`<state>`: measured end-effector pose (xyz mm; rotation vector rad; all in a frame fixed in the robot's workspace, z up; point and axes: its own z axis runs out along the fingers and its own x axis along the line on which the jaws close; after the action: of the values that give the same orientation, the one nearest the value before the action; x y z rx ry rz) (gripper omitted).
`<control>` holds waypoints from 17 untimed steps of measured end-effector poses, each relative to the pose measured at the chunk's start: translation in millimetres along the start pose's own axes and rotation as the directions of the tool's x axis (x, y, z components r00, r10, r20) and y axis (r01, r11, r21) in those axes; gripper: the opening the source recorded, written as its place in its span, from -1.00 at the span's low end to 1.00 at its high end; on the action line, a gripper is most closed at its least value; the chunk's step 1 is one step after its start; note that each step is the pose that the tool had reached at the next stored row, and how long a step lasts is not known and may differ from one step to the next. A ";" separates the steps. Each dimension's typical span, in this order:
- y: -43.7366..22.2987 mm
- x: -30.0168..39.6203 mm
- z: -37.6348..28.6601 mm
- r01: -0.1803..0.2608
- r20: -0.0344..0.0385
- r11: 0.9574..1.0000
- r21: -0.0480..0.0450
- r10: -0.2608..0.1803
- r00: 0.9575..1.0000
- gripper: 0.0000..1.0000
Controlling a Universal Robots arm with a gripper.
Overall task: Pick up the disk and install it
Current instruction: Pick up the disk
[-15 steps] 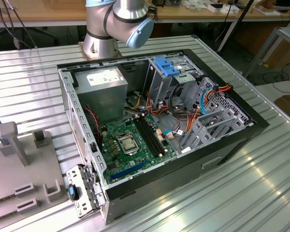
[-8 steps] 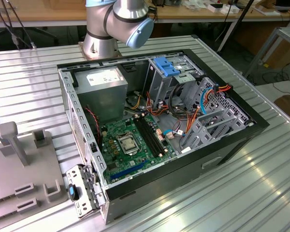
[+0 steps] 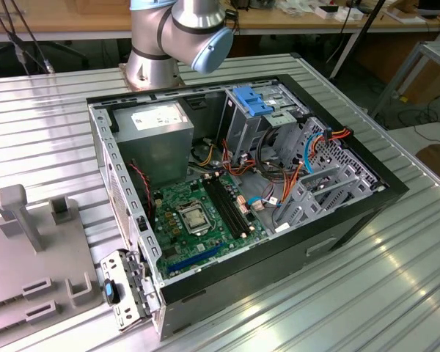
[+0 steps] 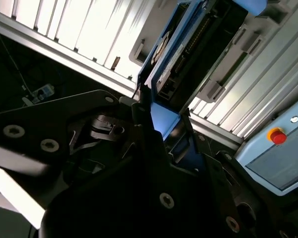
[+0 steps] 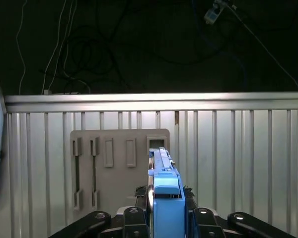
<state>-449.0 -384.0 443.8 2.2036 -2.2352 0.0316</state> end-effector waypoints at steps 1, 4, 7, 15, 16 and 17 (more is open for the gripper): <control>-0.1 0.1 -4.6 0.000 0.000 1.000 0.000 0.000 1.000 -0.26; -0.2 0.2 -14.1 0.000 0.000 1.000 0.000 0.000 1.000 -0.26; -0.3 0.4 -24.4 0.000 0.000 1.000 0.000 0.000 1.000 -0.26; -0.7 0.8 -52.1 0.000 0.000 1.000 0.001 0.000 1.000 -0.26; -0.7 0.9 -55.8 0.000 0.000 1.000 0.001 0.000 1.000 -0.26; -0.7 0.9 -58.0 0.000 0.000 1.000 0.001 0.000 1.000 -0.26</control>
<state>-449.0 -384.0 501.9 2.2040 -2.2356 0.0325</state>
